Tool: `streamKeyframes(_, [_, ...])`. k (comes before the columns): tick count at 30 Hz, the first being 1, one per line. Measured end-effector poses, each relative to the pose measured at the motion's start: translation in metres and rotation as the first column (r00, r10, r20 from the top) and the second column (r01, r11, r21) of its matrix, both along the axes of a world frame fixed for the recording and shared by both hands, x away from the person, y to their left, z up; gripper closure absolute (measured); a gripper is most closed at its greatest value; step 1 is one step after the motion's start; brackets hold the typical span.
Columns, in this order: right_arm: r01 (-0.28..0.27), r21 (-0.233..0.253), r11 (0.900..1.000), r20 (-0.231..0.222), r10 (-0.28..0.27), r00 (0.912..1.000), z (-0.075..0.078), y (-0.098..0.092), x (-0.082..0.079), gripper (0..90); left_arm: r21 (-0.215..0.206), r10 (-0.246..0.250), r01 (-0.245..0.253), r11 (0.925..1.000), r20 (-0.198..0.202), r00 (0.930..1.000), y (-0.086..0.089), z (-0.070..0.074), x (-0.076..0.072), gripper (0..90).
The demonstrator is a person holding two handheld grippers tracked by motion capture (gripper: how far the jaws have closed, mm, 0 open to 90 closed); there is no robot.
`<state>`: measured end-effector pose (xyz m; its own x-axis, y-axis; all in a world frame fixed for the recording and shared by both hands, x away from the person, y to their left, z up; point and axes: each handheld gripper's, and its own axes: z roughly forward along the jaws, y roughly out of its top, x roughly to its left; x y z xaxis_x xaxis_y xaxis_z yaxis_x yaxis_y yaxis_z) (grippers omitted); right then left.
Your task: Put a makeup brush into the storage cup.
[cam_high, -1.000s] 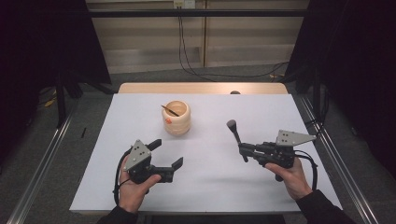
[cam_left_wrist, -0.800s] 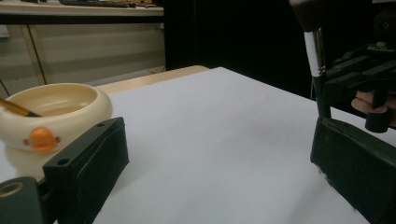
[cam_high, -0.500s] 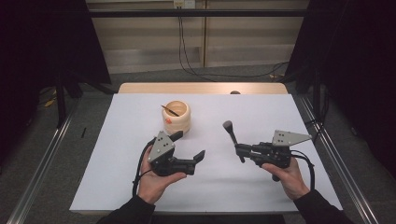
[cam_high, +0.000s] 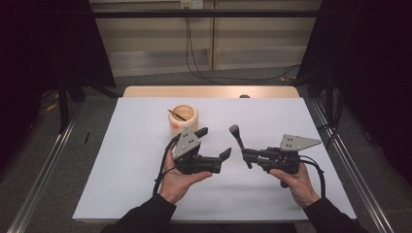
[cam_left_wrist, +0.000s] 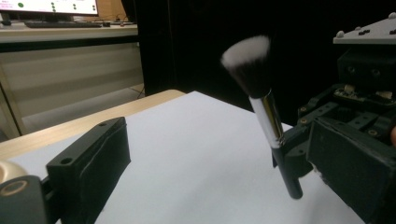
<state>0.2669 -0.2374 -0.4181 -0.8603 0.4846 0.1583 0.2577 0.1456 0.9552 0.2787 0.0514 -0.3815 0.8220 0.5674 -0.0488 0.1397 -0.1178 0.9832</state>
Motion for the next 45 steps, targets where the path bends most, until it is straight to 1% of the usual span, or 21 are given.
streamKeyframes(5, [-0.003,0.004,1.000,0.001,0.003,1.0000,0.000,0.002,0.001,79.7,-0.024,-0.015,0.016,0.9996,0.020,0.9997,-0.014,0.003,0.002,10.3])
streamKeyframes(9, [0.002,0.008,1.000,0.000,-0.002,1.0000,0.000,0.001,0.002,79.7,-0.012,-0.030,0.031,0.9995,0.018,0.9994,-0.023,0.003,0.004,16.5])
streamKeyframes(10, [0.004,0.006,1.000,0.001,-0.004,1.0000,0.000,0.001,0.002,79.7,-0.002,-0.034,0.034,0.9994,0.013,0.9994,-0.024,0.003,0.005,17.8])
streamKeyframes(13, [0.006,0.006,1.000,0.002,-0.006,1.0000,0.000,0.000,0.002,79.7,-0.022,-0.055,0.055,0.9983,-0.012,0.9984,-0.028,0.000,0.008,26.3])
streamKeyframes(14, [0.005,0.005,1.000,0.003,-0.005,1.0000,0.000,0.001,0.002,79.7,-0.005,-0.049,0.049,0.9988,-0.024,0.9985,-0.029,-0.001,0.009,26.1])
streamKeyframes(15, [0.005,0.006,1.000,0.003,-0.005,1.0000,0.000,0.001,0.002,79.7,-0.005,-0.063,0.062,0.9980,-0.038,0.9973,-0.030,-0.002,0.010,28.2])
streamKeyframes(16, [0.005,0.006,1.000,0.003,-0.005,1.0000,0.000,0.001,0.002,79.7,-0.008,-0.071,0.070,0.9975,-0.054,0.9960,-0.031,-0.003,0.010,33.8])
streamKeyframes(17, [0.002,0.009,1.000,0.002,-0.002,1.0000,-0.001,0.001,0.002,79.6,-0.004,-0.046,0.046,0.9989,-0.066,0.9968,-0.031,-0.004,0.010,36.3])
streamKeyframes(18, [0.002,0.010,1.000,0.003,-0.002,1.0000,0.000,0.001,0.002,79.7,-0.020,-0.042,0.041,0.9990,-0.081,0.9958,-0.031,-0.004,0.011,36.2])
streamKeyframes(20, [0.006,0.007,1.000,0.005,-0.006,1.0000,0.000,0.001,0.002,79.7,-0.027,-0.072,0.070,0.9972,-0.106,0.9918,-0.031,-0.005,0.012,41.5])
streamKeyframes(22, [0.008,0.007,1.000,0.005,-0.008,1.0000,0.000,0.001,0.002,79.7,-0.021,-0.068,0.066,0.9976,-0.101,0.9926,-0.032,-0.006,0.011,44.9])
streamKeyframes(24, [0.013,0.004,1.000,0.006,-0.013,0.9999,-0.001,0.001,0.003,79.6,-0.031,-0.092,0.089,0.9955,-0.097,0.9911,-0.033,-0.006,0.011,48.6])
streamKeyframes(25, [0.013,0.006,1.000,0.005,-0.013,0.9999,-0.001,0.001,0.003,79.7,-0.030,-0.087,0.084,0.9960,-0.104,0.9907,-0.033,-0.006,0.011,48.8])
streamKeyframes(28, [0.008,0.001,1.000,0.003,-0.008,1.0000,-0.002,0.003,0.003,79.7,-0.039,-0.112,0.108,0.9934,-0.111,0.9876,-0.036,-0.007,0.011,52.8])
streamKeyframes(30, [0.005,-0.001,1.000,0.001,-0.005,1.0000,-0.002,0.004,0.003,79.7,-0.033,-0.121,0.118,0.9925,-0.109,0.9867,-0.037,-0.006,0.010,59.8])
streamKeyframes(32, [0.003,-0.003,1.000,0.002,-0.003,1.0000,-0.002,0.004,0.003,79.7,-0.046,-0.124,0.119,0.9918,-0.111,0.9861,-0.037,-0.006,0.009,65.6])
streamKeyframes(33, [0.001,-0.001,1.000,0.001,-0.001,1.0000,-0.003,0.004,0.003,79.7,-0.037,-0.123,0.119,0.9922,-0.117,0.9855,-0.038,-0.006,0.009,68.1])
streamKeyframes(36, [-0.001,0.000,1.000,0.000,0.001,1.0000,-0.003,0.005,0.003,79.8,-0.038,-0.127,0.123,0.9916,-0.126,0.9839,-0.037,-0.005,0.009,70.7])
streamKeyframes(38, [-0.002,0.000,1.000,0.000,0.002,1.0000,-0.003,0.005,0.003,79.8,-0.053,-0.136,0.130,0.9901,-0.127,0.9825,-0.037,-0.005,0.009,72.0])
streamKeyframes(42, [-0.007,-0.002,1.000,0.002,0.007,1.0000,-0.003,0.006,0.002,79.7,-0.046,-0.131,0.126,0.9910,-0.134,0.9824,-0.038,-0.004,0.007,74.4])
streamKeyframes(45, [-0.011,0.001,1.000,0.003,0.011,0.9999,-0.004,0.007,0.003,79.5,-0.055,-0.144,0.138,0.9889,-0.132,0.9807,-0.039,-0.004,0.007,75.6])
